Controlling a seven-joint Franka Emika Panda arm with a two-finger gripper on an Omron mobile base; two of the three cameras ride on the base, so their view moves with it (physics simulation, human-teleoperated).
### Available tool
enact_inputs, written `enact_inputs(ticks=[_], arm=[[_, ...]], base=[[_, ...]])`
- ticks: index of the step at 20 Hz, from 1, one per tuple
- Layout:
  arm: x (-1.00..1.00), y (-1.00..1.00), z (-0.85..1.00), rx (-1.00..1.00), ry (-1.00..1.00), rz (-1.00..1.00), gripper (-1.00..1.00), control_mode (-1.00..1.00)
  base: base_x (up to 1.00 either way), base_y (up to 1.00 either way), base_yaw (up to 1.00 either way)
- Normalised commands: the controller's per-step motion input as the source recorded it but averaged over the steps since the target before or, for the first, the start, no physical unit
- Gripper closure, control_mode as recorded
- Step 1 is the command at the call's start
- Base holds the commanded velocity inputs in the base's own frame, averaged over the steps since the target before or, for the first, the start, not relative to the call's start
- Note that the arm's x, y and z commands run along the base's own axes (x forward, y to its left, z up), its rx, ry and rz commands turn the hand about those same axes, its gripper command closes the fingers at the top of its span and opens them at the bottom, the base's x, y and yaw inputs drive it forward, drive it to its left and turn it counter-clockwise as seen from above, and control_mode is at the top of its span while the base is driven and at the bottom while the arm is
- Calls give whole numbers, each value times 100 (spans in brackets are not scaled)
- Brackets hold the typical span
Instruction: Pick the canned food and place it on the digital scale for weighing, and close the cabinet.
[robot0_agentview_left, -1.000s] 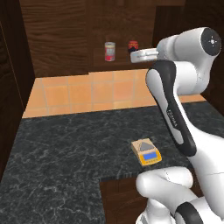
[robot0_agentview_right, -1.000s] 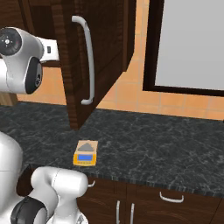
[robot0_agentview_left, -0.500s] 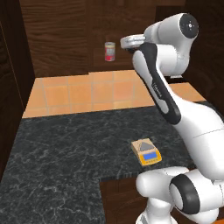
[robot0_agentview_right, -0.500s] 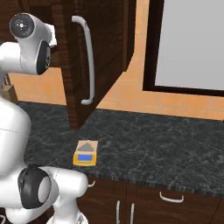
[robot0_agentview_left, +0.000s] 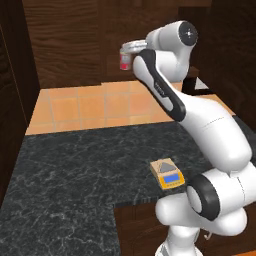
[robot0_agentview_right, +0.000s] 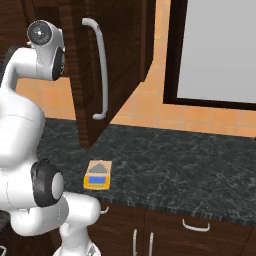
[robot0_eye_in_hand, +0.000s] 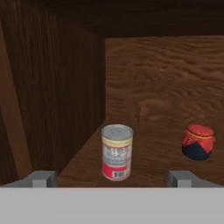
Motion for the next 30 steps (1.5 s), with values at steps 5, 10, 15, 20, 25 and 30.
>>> enact_inputs(ticks=[5, 10, 15, 20, 25, 30], arm=[[63, 0, -25, 0, 0, 11, -100, -100], [45, 0, -17, 0, 0, 9, -100, -100], [33, 0, -19, 0, 0, 5, -100, -100], [30, 6, -15, 0, 0, 4, -100, -100], [15, 21, -4, -2, 0, 0, -100, -100], [23, 6, -2, 0, 0, 0, -100, -100]], base=[[0, 0, 0], [0, 0, 0], [0, 0, 0], [0, 0, 0], [0, 0, 0], [0, 0, 0]])
